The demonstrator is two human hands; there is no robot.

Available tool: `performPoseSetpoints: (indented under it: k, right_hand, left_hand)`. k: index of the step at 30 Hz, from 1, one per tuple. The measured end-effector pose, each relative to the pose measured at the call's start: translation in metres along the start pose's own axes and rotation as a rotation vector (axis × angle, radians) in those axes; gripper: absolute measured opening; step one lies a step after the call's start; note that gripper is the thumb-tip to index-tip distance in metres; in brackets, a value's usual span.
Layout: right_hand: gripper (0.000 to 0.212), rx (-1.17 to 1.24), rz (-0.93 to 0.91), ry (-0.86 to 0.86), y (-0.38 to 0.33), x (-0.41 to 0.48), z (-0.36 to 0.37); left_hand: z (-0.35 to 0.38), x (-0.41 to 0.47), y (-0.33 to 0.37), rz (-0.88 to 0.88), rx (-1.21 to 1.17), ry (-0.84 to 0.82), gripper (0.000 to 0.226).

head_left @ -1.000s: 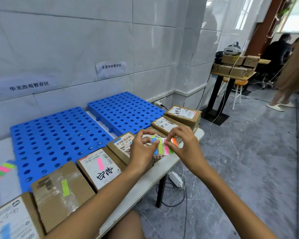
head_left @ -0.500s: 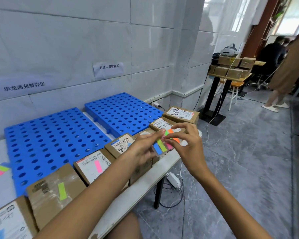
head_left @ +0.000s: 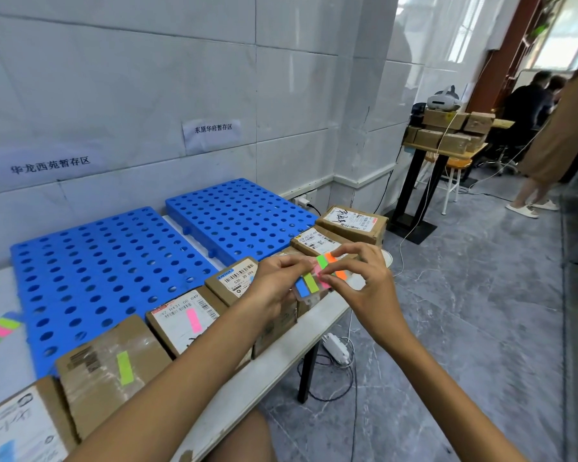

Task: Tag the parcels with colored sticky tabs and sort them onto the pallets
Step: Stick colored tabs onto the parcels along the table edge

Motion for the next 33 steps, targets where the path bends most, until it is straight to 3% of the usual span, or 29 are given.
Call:
performPoseSetpoints:
  k: [7, 23, 33]
  right_hand:
    - [0.010, 0.038, 0.050, -0.056, 0.002, -0.005, 0.001]
    - [0.009, 0.549, 0.360, 0.054, 0.013, 0.002, -0.012]
    - [0.024, 0.503, 0.330, -0.050, 0.000, 0.006, -0.005]
  left_hand:
    - [-0.010, -0.003, 0.007, 0.104, 0.027, 0.085, 0.006]
    - [-0.026, 0.006, 0.011, 0.188, -0.014, 0.168, 0.009]
    - [-0.010, 0.000, 0.017, 0.335, 0.319, -0.011, 0.016]
Point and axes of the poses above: each hand's wrist, its own x-axis towards the middle knuckle, its own z-axis out of the palm, y = z × x, the point moved 7 cm from there along x, towards the middle knuckle, and after that the axes turned 2 degrees about -x, right-handed, at the moved point
